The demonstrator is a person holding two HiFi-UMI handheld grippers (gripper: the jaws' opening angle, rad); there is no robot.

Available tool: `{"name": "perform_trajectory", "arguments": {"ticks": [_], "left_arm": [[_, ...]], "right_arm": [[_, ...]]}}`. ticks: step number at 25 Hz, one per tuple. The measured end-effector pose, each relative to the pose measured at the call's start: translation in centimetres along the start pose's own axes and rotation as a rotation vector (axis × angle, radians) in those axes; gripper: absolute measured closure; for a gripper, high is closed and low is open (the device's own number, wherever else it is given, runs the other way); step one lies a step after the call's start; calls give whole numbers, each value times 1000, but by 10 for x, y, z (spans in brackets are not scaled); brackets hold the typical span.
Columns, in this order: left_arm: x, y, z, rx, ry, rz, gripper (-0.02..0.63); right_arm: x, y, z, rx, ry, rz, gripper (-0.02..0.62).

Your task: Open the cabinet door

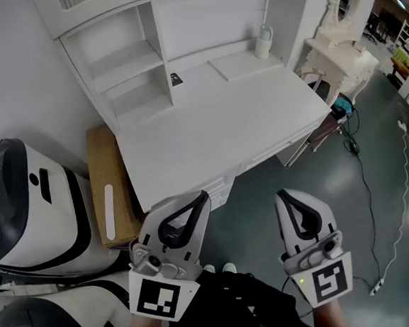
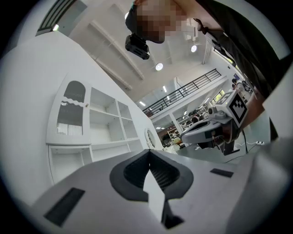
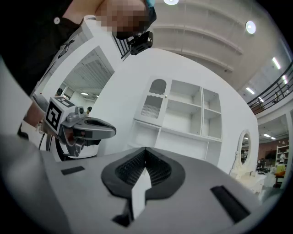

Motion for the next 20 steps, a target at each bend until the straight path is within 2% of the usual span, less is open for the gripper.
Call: {"name": "perform_trajectory", "arguments": {"ticks": [8, 20], "left_arm": [[-1, 4, 0, -13, -4, 5, 606], [-13, 12, 4, -13, -3, 13, 606]], "right_arm": [[2, 1, 2, -11, 31, 13, 597], [-5, -1, -13, -16, 27, 27, 597]]}}
Point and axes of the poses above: the fingertips, and each gripper's own axes: z forward along the fingers, x to its left, y out of its top, the point moved 7 cm from there along -z, backward along the fingers, and after that the axes turned 8 degrees about y, right-handed, at the moved point
